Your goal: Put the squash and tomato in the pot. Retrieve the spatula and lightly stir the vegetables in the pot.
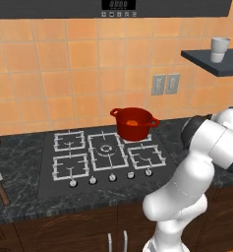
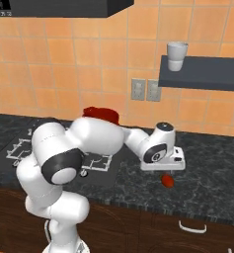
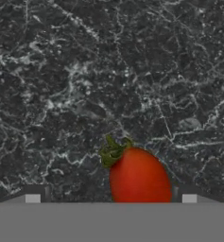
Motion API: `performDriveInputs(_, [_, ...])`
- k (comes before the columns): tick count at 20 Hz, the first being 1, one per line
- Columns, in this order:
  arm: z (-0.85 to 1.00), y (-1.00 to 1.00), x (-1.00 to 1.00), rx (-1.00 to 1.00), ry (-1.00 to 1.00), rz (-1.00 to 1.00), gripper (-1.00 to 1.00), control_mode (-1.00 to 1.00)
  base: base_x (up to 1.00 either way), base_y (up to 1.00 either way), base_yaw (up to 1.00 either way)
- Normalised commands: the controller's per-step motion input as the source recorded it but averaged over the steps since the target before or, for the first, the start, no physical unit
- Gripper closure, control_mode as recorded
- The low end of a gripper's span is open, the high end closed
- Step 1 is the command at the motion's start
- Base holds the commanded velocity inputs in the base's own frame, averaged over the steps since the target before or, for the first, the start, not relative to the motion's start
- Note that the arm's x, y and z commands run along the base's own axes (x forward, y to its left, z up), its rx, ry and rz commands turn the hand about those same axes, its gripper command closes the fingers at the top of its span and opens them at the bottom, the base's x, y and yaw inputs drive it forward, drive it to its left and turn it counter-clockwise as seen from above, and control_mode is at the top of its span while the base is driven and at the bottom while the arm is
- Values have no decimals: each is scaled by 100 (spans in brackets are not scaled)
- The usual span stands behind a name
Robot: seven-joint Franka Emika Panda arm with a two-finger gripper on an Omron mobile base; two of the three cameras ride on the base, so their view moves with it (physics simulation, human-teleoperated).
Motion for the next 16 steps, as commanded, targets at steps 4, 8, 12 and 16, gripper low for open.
performDriveInputs(4, [-28, -14, 0, 0, 1, 1, -100, -100, 0, 0, 0])
performDriveInputs(8, [-22, -9, 0, 0, 1, 0, -100, -100, 0, 0, 0])
performDriveInputs(12, [-18, -1, 0, 0, 3, 0, -100, -100, 0, 0, 0])
performDriveInputs(16, [-14, 0, 0, 0, 2, 0, 100, -100, 0, 0, 0])
